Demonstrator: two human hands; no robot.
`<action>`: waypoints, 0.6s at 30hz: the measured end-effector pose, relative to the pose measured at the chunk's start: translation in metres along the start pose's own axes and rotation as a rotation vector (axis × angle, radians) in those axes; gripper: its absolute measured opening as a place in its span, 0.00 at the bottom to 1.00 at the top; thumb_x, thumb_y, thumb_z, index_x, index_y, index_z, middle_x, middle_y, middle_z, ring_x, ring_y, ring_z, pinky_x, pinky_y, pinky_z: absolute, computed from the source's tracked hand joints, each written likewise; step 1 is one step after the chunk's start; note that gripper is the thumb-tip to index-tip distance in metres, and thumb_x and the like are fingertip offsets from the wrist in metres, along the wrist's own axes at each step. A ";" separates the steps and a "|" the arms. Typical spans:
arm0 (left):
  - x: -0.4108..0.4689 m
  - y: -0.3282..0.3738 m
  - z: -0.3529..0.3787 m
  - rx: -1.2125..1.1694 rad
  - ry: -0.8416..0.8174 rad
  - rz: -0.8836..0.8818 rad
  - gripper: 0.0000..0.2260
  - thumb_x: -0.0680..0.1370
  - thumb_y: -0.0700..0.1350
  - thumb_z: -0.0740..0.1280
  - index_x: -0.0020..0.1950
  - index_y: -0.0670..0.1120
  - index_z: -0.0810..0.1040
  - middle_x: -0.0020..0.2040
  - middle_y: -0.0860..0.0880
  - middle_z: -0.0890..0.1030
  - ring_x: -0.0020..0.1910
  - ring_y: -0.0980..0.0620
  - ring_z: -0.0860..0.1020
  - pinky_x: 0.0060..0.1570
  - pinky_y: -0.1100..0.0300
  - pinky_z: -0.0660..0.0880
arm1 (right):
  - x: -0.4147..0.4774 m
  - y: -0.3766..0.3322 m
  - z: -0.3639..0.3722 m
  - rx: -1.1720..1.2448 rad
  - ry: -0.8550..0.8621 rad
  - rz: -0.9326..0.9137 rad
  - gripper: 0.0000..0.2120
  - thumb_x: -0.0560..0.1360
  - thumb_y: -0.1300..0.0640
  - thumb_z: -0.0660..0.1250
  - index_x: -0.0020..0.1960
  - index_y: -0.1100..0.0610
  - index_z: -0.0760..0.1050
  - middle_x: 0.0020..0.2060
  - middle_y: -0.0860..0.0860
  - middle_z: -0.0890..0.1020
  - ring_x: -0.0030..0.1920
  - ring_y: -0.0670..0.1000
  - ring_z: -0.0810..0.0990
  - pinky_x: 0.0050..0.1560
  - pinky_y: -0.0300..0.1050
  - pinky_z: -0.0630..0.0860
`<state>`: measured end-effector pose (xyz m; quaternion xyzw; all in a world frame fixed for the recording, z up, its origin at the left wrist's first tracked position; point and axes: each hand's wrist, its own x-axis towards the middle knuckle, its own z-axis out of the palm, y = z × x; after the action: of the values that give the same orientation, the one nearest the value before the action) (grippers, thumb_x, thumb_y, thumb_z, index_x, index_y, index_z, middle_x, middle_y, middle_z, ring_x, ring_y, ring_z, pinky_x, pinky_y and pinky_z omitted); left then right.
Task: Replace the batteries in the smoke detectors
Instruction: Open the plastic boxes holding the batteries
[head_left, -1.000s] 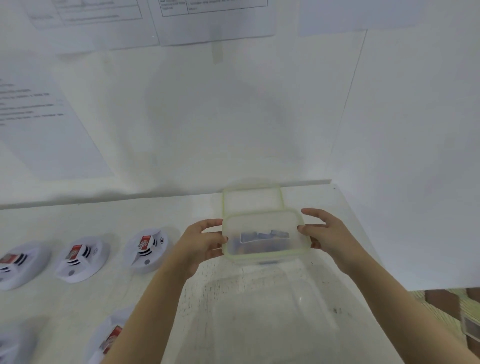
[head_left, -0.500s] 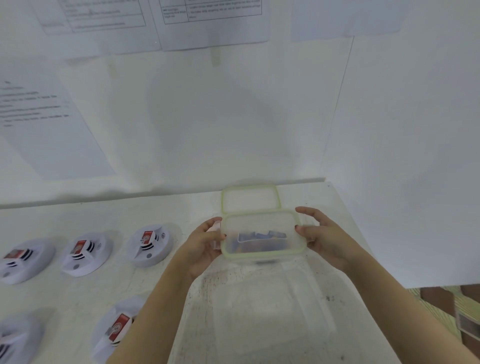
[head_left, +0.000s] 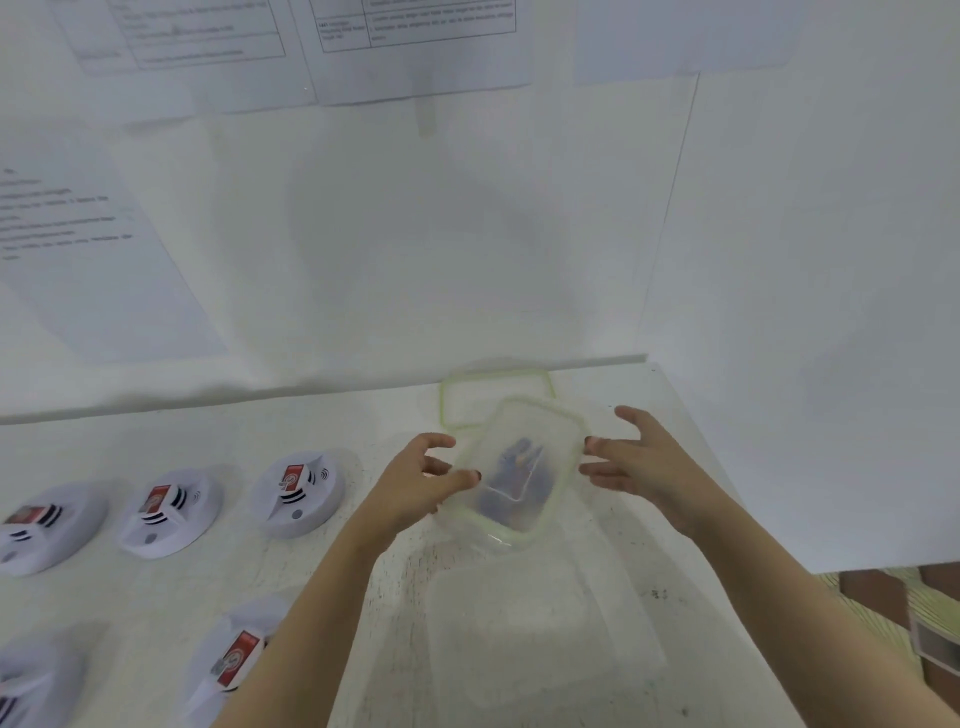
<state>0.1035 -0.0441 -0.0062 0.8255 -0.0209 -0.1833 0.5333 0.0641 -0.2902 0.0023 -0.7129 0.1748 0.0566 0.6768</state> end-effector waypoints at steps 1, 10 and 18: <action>-0.002 0.000 0.004 0.012 -0.018 -0.013 0.20 0.75 0.46 0.72 0.63 0.50 0.69 0.48 0.45 0.80 0.34 0.53 0.77 0.35 0.64 0.73 | 0.000 0.002 0.002 0.012 -0.023 -0.011 0.35 0.74 0.59 0.69 0.75 0.53 0.54 0.51 0.57 0.80 0.48 0.55 0.83 0.49 0.45 0.79; -0.009 -0.007 0.026 -0.090 -0.039 -0.016 0.27 0.77 0.46 0.69 0.73 0.51 0.61 0.55 0.45 0.78 0.44 0.51 0.81 0.44 0.60 0.78 | -0.002 0.010 0.008 0.028 -0.113 -0.033 0.31 0.74 0.65 0.68 0.71 0.48 0.61 0.52 0.57 0.78 0.51 0.55 0.80 0.50 0.47 0.78; 0.002 -0.008 0.028 -0.548 -0.154 0.020 0.28 0.71 0.27 0.67 0.63 0.53 0.73 0.51 0.42 0.82 0.45 0.46 0.82 0.40 0.56 0.79 | 0.004 0.014 0.002 0.333 -0.306 0.102 0.25 0.74 0.71 0.62 0.63 0.46 0.69 0.45 0.58 0.78 0.42 0.56 0.77 0.46 0.51 0.76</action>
<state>0.0949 -0.0656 -0.0239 0.6342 -0.0192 -0.2388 0.7351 0.0632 -0.2887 -0.0127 -0.5646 0.1130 0.1685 0.8001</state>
